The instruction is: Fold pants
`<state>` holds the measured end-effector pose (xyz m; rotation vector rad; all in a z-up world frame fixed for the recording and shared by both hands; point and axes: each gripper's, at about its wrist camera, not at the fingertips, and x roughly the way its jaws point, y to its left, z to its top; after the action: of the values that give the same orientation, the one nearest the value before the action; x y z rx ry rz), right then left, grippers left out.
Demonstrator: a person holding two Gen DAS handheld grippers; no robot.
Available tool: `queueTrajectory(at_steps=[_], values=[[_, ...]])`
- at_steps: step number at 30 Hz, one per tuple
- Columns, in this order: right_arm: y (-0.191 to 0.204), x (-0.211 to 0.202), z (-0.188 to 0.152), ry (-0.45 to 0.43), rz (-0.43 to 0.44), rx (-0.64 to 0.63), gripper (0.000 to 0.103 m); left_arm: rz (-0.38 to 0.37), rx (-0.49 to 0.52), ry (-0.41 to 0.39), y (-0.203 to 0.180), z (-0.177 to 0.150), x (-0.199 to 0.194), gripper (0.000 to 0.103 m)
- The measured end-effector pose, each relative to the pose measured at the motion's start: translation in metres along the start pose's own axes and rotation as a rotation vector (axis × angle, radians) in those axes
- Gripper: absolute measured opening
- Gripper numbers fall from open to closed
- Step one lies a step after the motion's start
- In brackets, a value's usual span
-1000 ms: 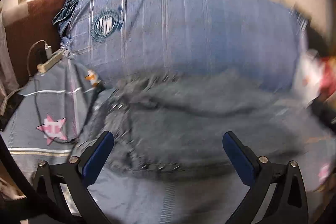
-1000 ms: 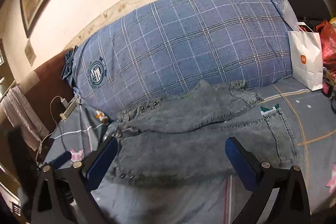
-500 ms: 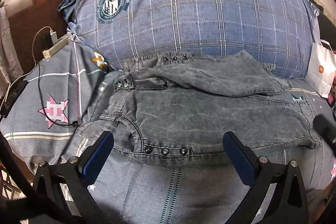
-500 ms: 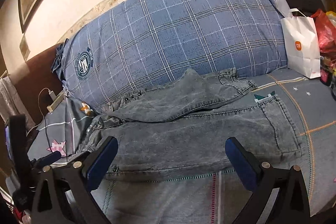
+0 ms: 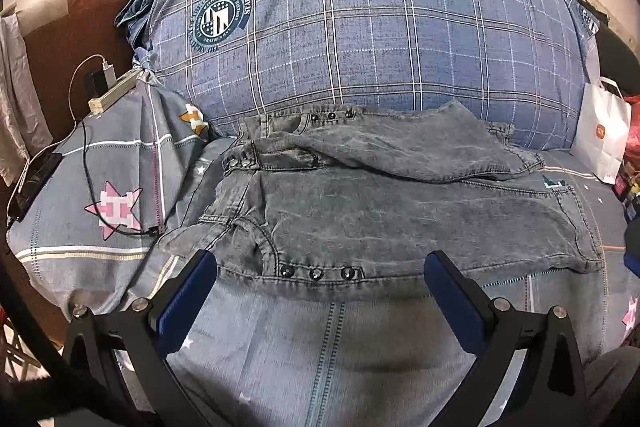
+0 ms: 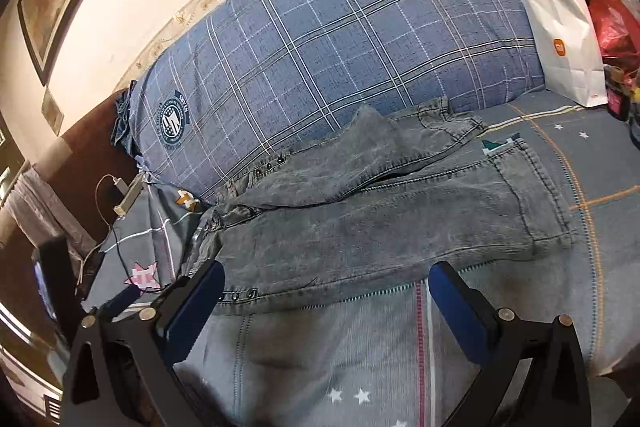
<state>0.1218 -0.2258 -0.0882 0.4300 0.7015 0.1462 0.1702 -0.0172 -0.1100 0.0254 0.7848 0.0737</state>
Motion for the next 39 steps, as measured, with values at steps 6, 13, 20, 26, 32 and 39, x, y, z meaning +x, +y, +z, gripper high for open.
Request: queueTrajectory(at_steps=[6,13,20,26,32,39], values=[[-0.009,-0.011,0.022,0.058,-0.004,0.045,0.103,-0.063,-0.006,0.050,-0.001,0.023,-0.011,0.103],[-0.031,0.014,0.070,0.091,-0.011,0.084,0.103,-0.137,-0.072,0.107,-0.019,0.076,0.046,0.103],[-0.078,0.110,0.149,0.152,-0.043,0.153,0.089,-0.227,-0.077,0.190,-0.037,0.132,0.142,0.103],[-0.138,0.240,0.207,0.238,-0.071,0.304,0.075,-0.379,-0.233,0.319,-0.018,0.123,0.169,0.102],[-0.167,0.323,0.222,0.282,-0.145,0.413,0.059,-0.408,-0.235,0.285,-0.021,0.130,0.142,0.102],[-0.195,0.341,0.219,0.259,-0.195,0.541,0.050,-0.443,-0.257,0.298,-0.017,0.127,0.141,0.102]])
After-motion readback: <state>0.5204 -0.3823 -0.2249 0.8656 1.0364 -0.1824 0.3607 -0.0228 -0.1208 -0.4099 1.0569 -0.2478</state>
